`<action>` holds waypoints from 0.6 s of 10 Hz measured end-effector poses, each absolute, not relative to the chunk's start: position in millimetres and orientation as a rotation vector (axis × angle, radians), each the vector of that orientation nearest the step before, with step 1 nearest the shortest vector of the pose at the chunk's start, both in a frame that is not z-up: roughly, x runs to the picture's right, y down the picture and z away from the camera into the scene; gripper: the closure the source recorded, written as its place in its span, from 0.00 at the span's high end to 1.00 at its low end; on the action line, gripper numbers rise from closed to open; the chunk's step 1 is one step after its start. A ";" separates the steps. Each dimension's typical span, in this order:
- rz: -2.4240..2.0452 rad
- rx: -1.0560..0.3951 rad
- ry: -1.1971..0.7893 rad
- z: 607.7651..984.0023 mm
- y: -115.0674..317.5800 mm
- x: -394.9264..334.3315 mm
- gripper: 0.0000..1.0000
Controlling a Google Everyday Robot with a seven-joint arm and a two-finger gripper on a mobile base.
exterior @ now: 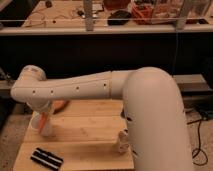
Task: Place the pepper in the ceramic cup
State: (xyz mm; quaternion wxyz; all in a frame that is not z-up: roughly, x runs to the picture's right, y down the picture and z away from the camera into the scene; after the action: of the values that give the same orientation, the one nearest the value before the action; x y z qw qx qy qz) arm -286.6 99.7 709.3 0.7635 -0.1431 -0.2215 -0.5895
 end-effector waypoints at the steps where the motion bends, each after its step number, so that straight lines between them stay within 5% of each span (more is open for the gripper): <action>1: -1.356 -0.264 -0.506 712.7 94.2 -296.0 0.02; 6: -1.667 -0.034 -0.657 712.8 72.3 -326.5 0.02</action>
State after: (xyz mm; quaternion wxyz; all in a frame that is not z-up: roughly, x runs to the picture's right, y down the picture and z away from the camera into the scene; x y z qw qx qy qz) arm -326.5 72.3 712.8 0.6246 -0.0150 -0.2861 -0.7265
